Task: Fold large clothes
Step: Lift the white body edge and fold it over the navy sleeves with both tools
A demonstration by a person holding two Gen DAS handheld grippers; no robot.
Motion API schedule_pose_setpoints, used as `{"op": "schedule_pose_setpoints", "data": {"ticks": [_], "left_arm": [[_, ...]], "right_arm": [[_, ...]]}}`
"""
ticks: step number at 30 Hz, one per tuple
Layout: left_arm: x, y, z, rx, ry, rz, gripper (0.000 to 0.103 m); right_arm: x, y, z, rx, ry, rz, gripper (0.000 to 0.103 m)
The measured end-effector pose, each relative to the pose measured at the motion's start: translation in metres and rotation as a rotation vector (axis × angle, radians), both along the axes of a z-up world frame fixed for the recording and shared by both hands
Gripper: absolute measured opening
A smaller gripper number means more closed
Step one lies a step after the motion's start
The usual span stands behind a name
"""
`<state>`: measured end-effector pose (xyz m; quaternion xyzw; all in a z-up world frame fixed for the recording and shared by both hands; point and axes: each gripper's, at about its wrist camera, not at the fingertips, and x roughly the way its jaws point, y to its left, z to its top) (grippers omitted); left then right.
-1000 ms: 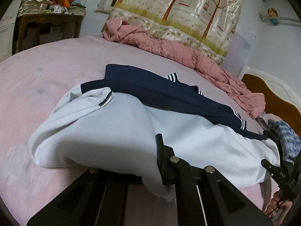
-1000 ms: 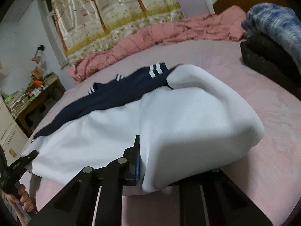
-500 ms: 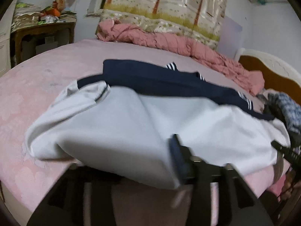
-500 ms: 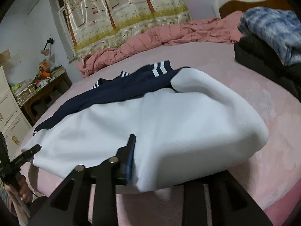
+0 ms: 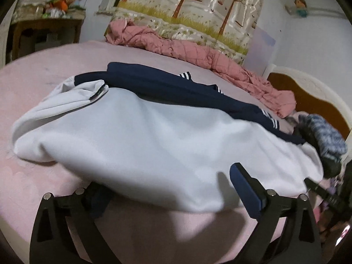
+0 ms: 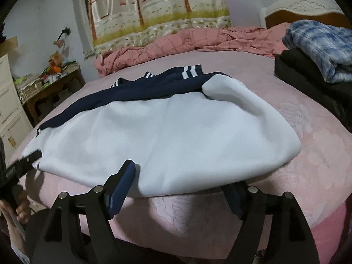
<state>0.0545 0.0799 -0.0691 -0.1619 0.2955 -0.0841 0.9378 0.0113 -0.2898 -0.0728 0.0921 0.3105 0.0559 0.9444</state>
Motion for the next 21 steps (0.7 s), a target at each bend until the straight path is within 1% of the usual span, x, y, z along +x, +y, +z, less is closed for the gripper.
{"op": "schedule_pose_setpoints", "data": {"ticks": [3, 4, 5, 6, 7, 8, 9, 10, 11, 12, 16, 18, 21], "left_arm": [[0.012, 0.003, 0.002, -0.028, 0.013, 0.008, 0.096], [0.016, 0.004, 0.002, -0.031, 0.011, 0.018, 0.088], [0.018, 0.004, 0.002, -0.028, 0.009, 0.029, 0.073], [0.02, 0.005, 0.001, -0.023, 0.007, 0.038, 0.061], [0.023, 0.006, 0.0, -0.019, 0.012, 0.047, 0.034], [0.025, 0.008, -0.002, -0.015, 0.018, 0.061, 0.021], [0.024, 0.012, -0.003, -0.028, 0.011, 0.066, 0.017], [0.023, 0.016, -0.002, -0.05, 0.002, 0.068, 0.011], [0.022, 0.02, 0.0, -0.069, -0.006, 0.062, 0.01], [0.021, 0.021, 0.003, -0.072, -0.014, 0.058, 0.01], [0.024, 0.016, 0.019, -0.026, -0.04, 0.061, 0.008], [0.028, 0.012, 0.029, 0.002, -0.048, 0.064, 0.007], [0.039, 0.005, 0.047, 0.041, -0.057, 0.064, 0.007]], "right_arm": [[0.007, -0.003, 0.001, 0.015, 0.002, 0.009, 0.08], [0.009, -0.004, 0.001, 0.023, 0.002, 0.011, 0.08], [0.012, -0.005, 0.001, 0.028, 0.002, 0.011, 0.08], [0.015, -0.006, 0.001, 0.032, 0.003, 0.008, 0.08], [0.017, -0.005, 0.001, 0.029, 0.004, 0.005, 0.08], [0.019, -0.004, 0.002, 0.015, 0.0, -0.003, 0.07], [0.02, -0.003, 0.003, 0.0, -0.007, -0.014, 0.055], [0.019, -0.002, 0.004, -0.003, -0.022, -0.012, 0.05], [0.019, -0.002, 0.005, 0.001, -0.032, -0.01, 0.041], [0.018, -0.003, 0.006, 0.005, -0.046, -0.012, 0.033], [0.017, -0.006, 0.014, 0.044, -0.097, -0.002, 0.025], [0.018, -0.005, 0.019, 0.032, -0.115, -0.005, 0.023], [0.022, 0.003, 0.031, -0.015, -0.158, -0.008, 0.022]]}}
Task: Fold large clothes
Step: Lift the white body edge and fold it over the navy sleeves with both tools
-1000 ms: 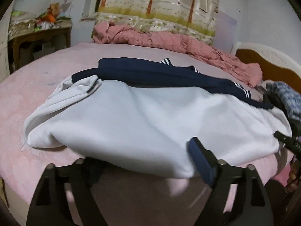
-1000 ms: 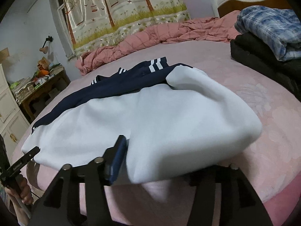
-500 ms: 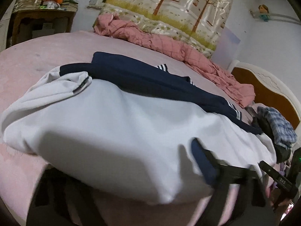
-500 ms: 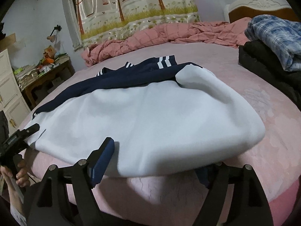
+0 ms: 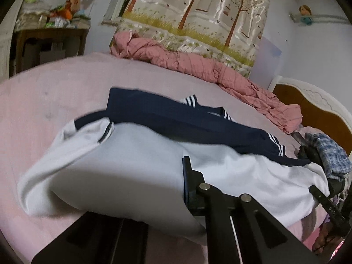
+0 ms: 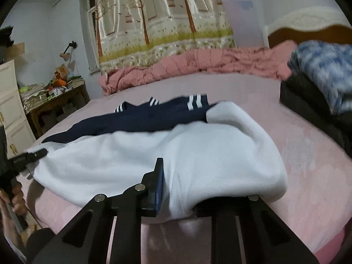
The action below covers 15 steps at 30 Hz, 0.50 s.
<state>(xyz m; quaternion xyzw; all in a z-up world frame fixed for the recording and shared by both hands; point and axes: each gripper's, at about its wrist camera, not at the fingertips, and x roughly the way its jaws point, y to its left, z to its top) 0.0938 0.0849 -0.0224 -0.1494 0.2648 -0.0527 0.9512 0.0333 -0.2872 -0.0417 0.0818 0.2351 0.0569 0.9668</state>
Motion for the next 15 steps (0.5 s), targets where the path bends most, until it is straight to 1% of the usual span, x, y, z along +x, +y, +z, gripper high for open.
{"op": "schedule_pose_setpoints", "data": {"ticks": [1, 5, 9, 12, 15], "left_arm": [[0.006, -0.003, 0.007, 0.016, 0.003, 0.001, 0.007], [0.03, -0.01, 0.031, 0.054, 0.009, 0.0, 0.007], [0.063, -0.016, 0.051, 0.096, 0.022, 0.012, 0.007], [0.101, -0.012, 0.063, 0.086, 0.061, 0.021, 0.007], [0.145, -0.007, 0.065, 0.076, 0.107, 0.048, 0.007]], "right_arm": [[0.003, 0.003, 0.006, -0.017, -0.018, -0.002, 0.022], [0.014, 0.007, 0.026, -0.036, -0.076, -0.002, 0.021], [0.043, 0.012, 0.05, -0.044, -0.116, -0.013, 0.021], [0.084, 0.017, 0.072, -0.043, -0.13, -0.032, 0.021], [0.139, 0.027, 0.086, -0.056, -0.096, -0.048, 0.021]]}}
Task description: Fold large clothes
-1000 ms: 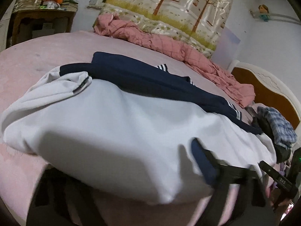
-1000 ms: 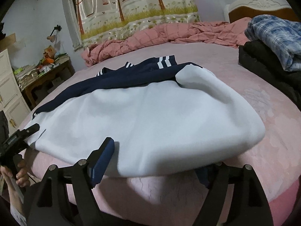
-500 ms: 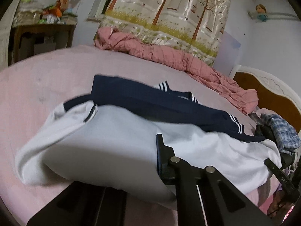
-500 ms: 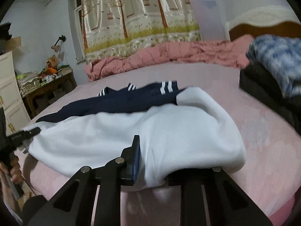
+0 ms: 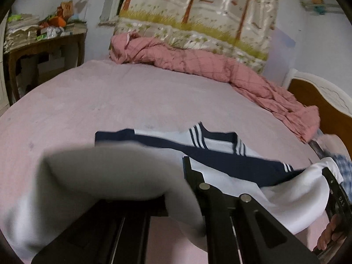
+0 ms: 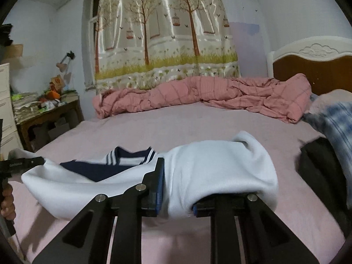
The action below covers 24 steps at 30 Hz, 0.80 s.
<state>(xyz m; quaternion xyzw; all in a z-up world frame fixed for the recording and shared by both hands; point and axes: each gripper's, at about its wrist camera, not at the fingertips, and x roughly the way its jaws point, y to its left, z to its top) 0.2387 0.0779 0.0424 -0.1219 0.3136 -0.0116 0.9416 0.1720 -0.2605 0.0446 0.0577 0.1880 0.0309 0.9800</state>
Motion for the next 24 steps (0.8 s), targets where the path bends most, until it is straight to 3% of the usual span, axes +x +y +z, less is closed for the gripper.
{"op": "schedule_pose_setpoints", "data": {"ticks": [4, 6, 11, 14, 19, 20, 24], "left_arm": [[0.058, 0.003, -0.018, -0.001, 0.078, 0.034, 0.007], [0.085, 0.0, -0.03, 0.044, 0.115, 0.034, 0.007], [0.117, 0.005, -0.07, 0.043, 0.204, 0.008, 0.013], [0.111, 0.004, -0.076, 0.06, 0.144, -0.035, 0.015], [0.088, -0.001, -0.066, 0.131, 0.032, -0.069, 0.016], [0.085, 0.0, -0.063, 0.127, 0.018, -0.058, 0.01], [0.059, 0.007, -0.049, 0.061, -0.056, -0.03, 0.007]], "right_arm": [[0.077, 0.008, -0.002, -0.022, 0.091, -0.022, 0.021], [0.106, 0.007, -0.007, -0.009, 0.131, -0.033, 0.021], [0.164, -0.001, -0.041, 0.026, 0.221, -0.024, 0.021], [0.17, -0.001, -0.065, 0.024, 0.237, -0.021, 0.021], [0.156, -0.003, -0.061, 0.028, 0.178, -0.012, 0.022], [0.149, -0.005, -0.06, 0.04, 0.164, -0.016, 0.022], [0.097, 0.002, -0.037, -0.005, 0.035, -0.024, 0.02]]}}
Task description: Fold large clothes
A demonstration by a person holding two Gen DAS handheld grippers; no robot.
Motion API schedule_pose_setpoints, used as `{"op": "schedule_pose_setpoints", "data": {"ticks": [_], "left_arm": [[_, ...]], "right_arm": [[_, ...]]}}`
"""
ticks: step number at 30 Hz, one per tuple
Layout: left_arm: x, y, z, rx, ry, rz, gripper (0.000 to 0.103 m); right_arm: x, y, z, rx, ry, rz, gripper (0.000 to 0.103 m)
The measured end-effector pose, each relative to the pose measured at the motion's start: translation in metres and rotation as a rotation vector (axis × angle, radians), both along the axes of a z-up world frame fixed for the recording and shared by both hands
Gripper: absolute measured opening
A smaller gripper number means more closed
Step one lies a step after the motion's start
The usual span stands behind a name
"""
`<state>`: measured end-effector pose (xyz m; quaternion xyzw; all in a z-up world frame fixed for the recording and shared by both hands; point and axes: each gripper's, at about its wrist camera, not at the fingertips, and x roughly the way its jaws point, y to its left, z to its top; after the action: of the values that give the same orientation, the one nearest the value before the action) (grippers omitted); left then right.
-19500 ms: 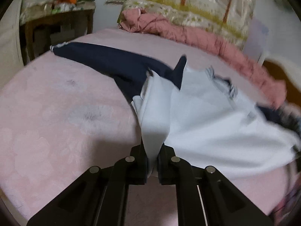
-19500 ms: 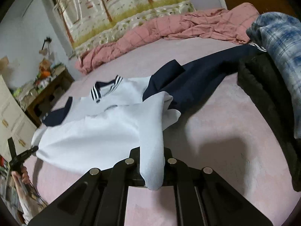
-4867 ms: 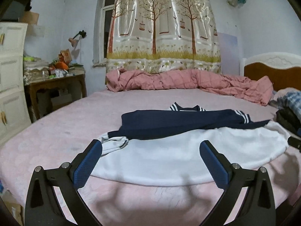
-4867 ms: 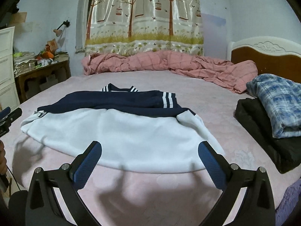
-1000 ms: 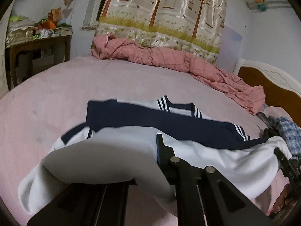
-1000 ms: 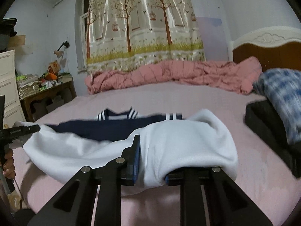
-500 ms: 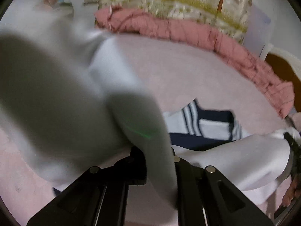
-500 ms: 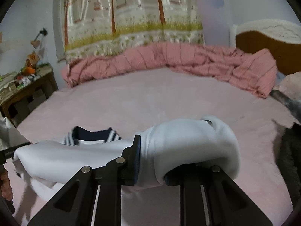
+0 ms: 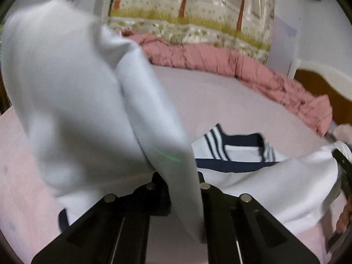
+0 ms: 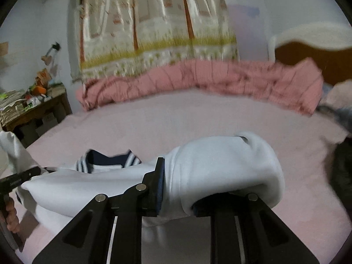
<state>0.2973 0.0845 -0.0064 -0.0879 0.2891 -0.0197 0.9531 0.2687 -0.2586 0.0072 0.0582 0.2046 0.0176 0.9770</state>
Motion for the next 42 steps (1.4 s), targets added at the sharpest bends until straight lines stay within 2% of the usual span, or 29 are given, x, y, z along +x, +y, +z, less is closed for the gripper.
{"op": "schedule_pose_setpoints", "data": {"ticks": [3, 5, 9, 12, 14, 17, 20, 23, 28, 32, 34, 37, 39, 41, 42], "left_arm": [[-0.054, 0.005, 0.014, -0.016, -0.078, -0.004, 0.007], [-0.094, 0.012, 0.02, -0.04, -0.097, -0.014, 0.008], [-0.151, 0.024, 0.021, -0.092, -0.009, -0.04, 0.01], [-0.17, 0.028, 0.006, -0.129, 0.057, -0.036, 0.017], [-0.17, 0.031, -0.008, -0.143, 0.083, -0.013, 0.027], [-0.166, 0.043, -0.017, -0.247, 0.108, -0.007, 0.027], [-0.157, 0.055, 0.002, -0.303, 0.084, -0.002, 0.027], [-0.126, 0.055, 0.021, -0.261, 0.111, 0.02, 0.027], [-0.02, 0.062, 0.018, -0.256, 0.308, 0.095, 0.027], [0.053, 0.064, -0.015, -0.251, 0.493, 0.158, 0.024], [0.072, 0.062, -0.027, -0.254, 0.523, 0.166, 0.023], [0.084, 0.054, -0.029, -0.198, 0.518, 0.13, 0.025], [0.082, 0.049, -0.027, -0.167, 0.491, 0.088, 0.031], [0.067, 0.042, -0.021, -0.154, 0.42, 0.031, 0.055], [0.056, 0.039, -0.017, -0.145, 0.379, 0.0, 0.06]], "right_arm": [[-0.066, 0.004, 0.017, -0.038, -0.101, 0.003, 0.02], [-0.106, 0.003, 0.024, -0.048, -0.122, 0.013, 0.02], [-0.177, -0.002, 0.028, -0.015, -0.085, 0.058, 0.02], [-0.202, -0.005, 0.02, 0.012, -0.032, 0.074, 0.02], [-0.204, -0.008, 0.01, 0.029, 0.0, 0.051, 0.02], [-0.19, -0.02, 0.0, 0.089, 0.029, 0.009, 0.02], [-0.166, -0.028, 0.002, 0.14, 0.05, -0.011, 0.02], [-0.129, -0.025, 0.02, 0.134, 0.051, -0.021, 0.02], [-0.034, -0.012, 0.032, 0.089, 0.142, -0.065, 0.02], [0.038, 0.004, 0.018, 0.0, 0.213, -0.082, 0.02], [0.069, 0.01, 0.003, -0.04, 0.262, -0.075, 0.02], [0.091, 0.009, -0.018, -0.037, 0.282, -0.044, 0.02], [0.094, 0.003, -0.029, -0.015, 0.282, -0.027, 0.021], [0.088, -0.003, -0.028, 0.022, 0.255, 0.0, 0.024], [0.086, -0.005, -0.026, 0.034, 0.248, 0.012, 0.029]]}}
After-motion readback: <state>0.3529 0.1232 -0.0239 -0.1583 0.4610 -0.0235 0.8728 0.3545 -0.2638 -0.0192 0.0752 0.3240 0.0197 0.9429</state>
